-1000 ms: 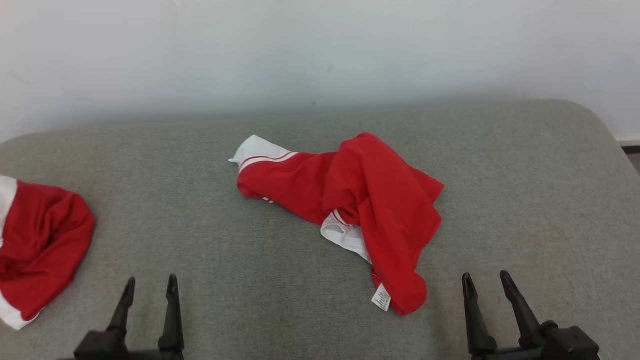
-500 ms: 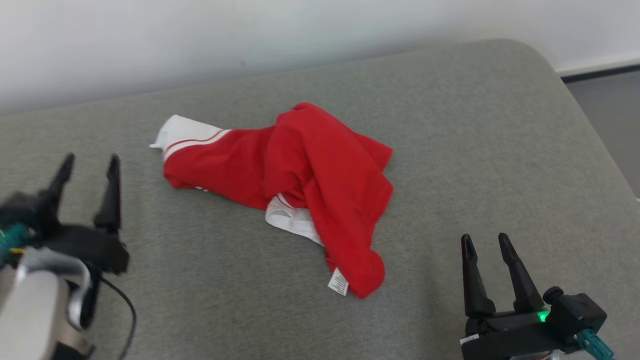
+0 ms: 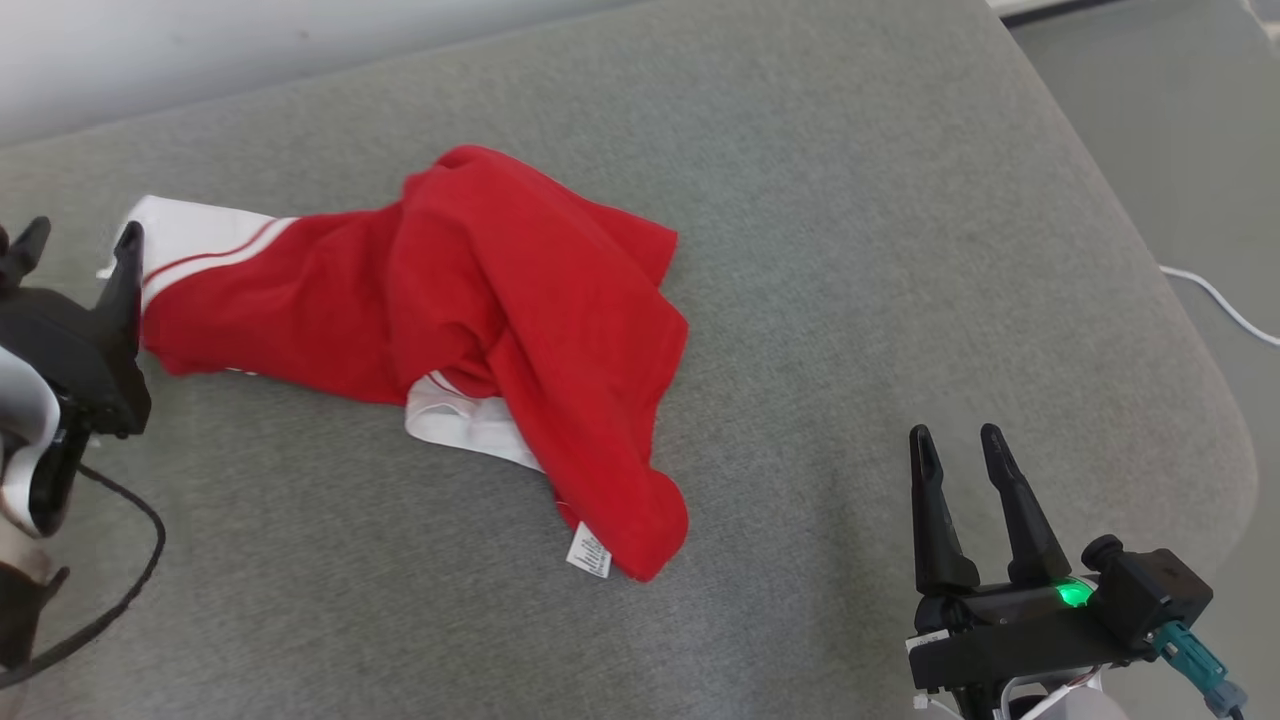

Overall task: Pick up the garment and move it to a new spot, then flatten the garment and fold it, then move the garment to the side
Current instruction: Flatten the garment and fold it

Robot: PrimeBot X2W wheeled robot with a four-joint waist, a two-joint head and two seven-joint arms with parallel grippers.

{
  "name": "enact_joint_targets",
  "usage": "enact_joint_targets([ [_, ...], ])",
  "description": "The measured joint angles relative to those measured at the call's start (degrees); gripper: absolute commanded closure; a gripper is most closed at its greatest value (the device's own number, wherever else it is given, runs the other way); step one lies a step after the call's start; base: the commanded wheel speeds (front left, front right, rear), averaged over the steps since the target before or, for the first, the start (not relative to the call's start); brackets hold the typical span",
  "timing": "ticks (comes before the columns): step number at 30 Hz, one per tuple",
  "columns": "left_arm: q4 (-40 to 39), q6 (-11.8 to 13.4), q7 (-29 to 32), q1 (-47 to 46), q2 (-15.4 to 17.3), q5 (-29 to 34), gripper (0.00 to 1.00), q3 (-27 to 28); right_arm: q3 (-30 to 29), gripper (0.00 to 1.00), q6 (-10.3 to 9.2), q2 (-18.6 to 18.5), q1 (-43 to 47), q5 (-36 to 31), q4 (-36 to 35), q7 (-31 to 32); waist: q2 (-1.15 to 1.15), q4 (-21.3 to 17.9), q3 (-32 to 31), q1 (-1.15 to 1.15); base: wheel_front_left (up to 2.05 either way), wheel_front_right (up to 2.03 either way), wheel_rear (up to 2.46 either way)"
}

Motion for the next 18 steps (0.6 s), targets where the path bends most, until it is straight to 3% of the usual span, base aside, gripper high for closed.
enact_joint_targets([
  [11,4.2,0.0,6.1,-2.5,0.2,-3.5,0.0,-5.8,-0.1,0.0,0.0,0.0,-1.0,0.2,0.3,0.0,0.0,-1.7,2.3,-0.01,0.0,0.0,0.0],
  [12,4.4,0.0,6.2,-2.7,0.3,-3.7,0.16,-6.3,-0.1,0.0,0.0,0.0,-1.1,0.2,0.2,0.0,0.0,-1.7,2.2,-0.01,0.0,0.0,0.0],
  [13,4.4,0.0,6.1,-3.0,0.2,-4.3,0.52,-6.5,-0.1,0.0,0.0,0.0,-1.2,0.2,0.2,0.0,0.0,-1.7,2.2,-0.01,0.0,0.0,0.0],
  [14,4.3,0.0,5.5,-3.6,0.2,-4.5,0.68,-7.0,-0.2,0.0,0.0,0.0,-1.2,0.2,0.2,0.0,0.0,-1.6,2.2,-0.01,0.0,0.0,0.0],
  [15,4.0,0.0,4.9,-4.2,0.2,-4.5,1.0,-7.5,-0.3,0.0,0.0,0.0,-1.1,0.2,0.2,0.0,0.0,-1.6,2.0,-0.01,0.0,0.0,0.0],
  [18,3.3,0.0,3.0,-5.4,0.1,-4.5,1.0,-8.5,-0.8,0.0,0.0,0.0,-1.1,0.0,0.1,0.0,0.0,-1.3,1.8,-0.01,0.0,0.0,0.0],
])
